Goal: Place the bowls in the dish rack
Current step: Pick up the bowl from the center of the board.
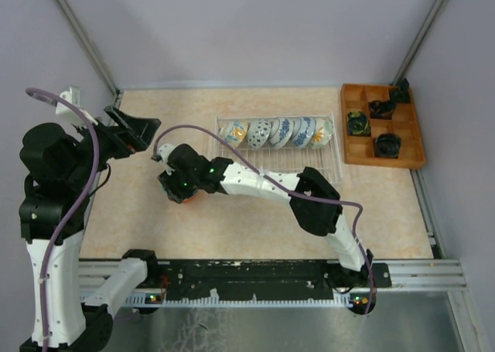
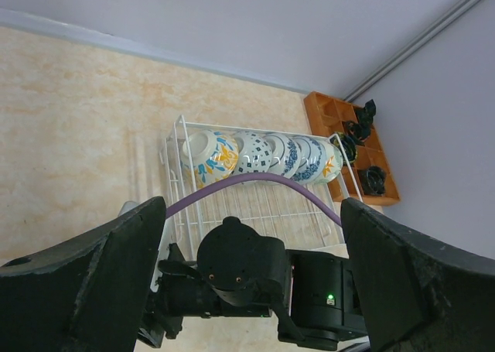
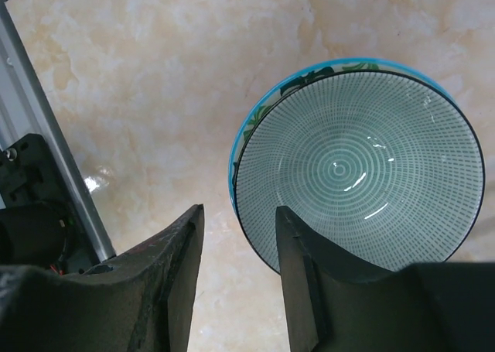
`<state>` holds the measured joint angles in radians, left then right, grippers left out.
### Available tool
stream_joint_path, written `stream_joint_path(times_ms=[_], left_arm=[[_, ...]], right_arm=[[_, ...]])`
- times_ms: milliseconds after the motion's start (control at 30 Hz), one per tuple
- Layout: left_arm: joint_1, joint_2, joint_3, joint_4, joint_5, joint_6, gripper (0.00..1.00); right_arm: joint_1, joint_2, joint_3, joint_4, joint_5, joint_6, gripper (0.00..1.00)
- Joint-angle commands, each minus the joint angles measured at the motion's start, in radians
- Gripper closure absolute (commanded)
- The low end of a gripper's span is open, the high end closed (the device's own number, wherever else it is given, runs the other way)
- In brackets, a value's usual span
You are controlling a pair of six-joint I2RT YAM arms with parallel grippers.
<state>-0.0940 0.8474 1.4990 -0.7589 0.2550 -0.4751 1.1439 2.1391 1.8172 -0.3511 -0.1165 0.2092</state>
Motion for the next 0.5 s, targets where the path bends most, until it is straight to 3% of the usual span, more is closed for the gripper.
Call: stream_joint_path(times_ms=[0,467], left_arm=[[-0.003,-0.002,0.011,0.027,-0.007,-0.004,0.0],[-0.003,0.0,-0.003,0.036,-0.011,0.0,0.0]], right_arm=[[0.015,0.024,0.09,0.015,0.035,-0.027,0.58],[0.017,0.094,0.16,-0.022,0.055,-0.033,0.72]])
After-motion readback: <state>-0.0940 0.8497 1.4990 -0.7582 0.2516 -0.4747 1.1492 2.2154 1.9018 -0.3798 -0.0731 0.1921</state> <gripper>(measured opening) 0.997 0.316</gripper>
